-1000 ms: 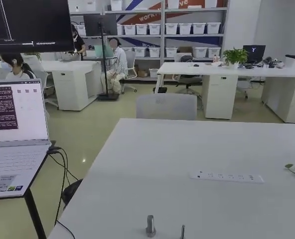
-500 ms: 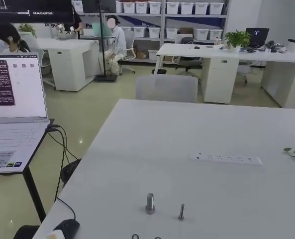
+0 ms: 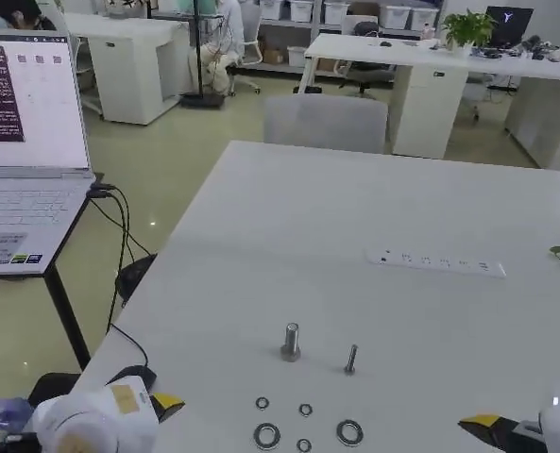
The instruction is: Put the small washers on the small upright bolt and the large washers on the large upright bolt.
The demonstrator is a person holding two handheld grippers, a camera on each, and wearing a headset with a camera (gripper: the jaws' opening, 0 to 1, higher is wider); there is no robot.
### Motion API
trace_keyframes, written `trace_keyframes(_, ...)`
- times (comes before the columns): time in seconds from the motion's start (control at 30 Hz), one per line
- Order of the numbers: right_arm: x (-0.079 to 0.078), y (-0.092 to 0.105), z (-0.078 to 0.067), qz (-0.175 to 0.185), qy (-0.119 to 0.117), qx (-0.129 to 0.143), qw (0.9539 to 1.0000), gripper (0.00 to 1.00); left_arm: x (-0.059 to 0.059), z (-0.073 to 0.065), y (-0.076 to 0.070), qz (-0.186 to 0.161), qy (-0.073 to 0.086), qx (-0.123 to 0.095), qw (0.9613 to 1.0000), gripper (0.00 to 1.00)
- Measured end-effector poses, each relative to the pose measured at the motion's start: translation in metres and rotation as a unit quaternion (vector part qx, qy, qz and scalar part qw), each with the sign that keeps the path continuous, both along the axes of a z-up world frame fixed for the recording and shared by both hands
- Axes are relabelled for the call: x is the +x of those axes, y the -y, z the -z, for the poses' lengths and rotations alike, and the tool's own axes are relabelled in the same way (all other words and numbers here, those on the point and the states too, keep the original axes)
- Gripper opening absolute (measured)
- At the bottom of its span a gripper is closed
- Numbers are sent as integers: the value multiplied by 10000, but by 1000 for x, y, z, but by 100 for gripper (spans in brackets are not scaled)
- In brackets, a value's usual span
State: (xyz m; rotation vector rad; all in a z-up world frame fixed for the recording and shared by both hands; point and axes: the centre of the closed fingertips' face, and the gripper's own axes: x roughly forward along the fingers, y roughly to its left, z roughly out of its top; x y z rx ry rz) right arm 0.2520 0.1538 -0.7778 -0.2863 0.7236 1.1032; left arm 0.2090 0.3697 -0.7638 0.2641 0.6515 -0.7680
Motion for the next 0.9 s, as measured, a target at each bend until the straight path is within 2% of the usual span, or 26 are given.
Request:
trace_keyframes(0.23, 4, -12, 5, -307, 92, -236, 9992, 82, 0, 2, -2, 77, 9, 50, 10000, 84)
trace_keyframes(0.4, 11, -16, 10, -435, 99, -423, 9981, 81, -2, 10, -3, 111, -121, 61, 9998, 84)
trace_keyframes(0.47, 14, -17, 11, -477, 102, -451, 9978, 80, -2, 11, -4, 168, -65, 143, 9997, 83)
trace_keyframes(0.73, 25, -24, 20, -806, 181, -840, 9930, 76, 2, 10, -6, 145, -50, 27, 9999, 84)
trace_keyframes(0.9, 32, -32, 24, -984, 224, -969, 9902, 74, 1, 15, -6, 244, -79, 93, 9996, 84)
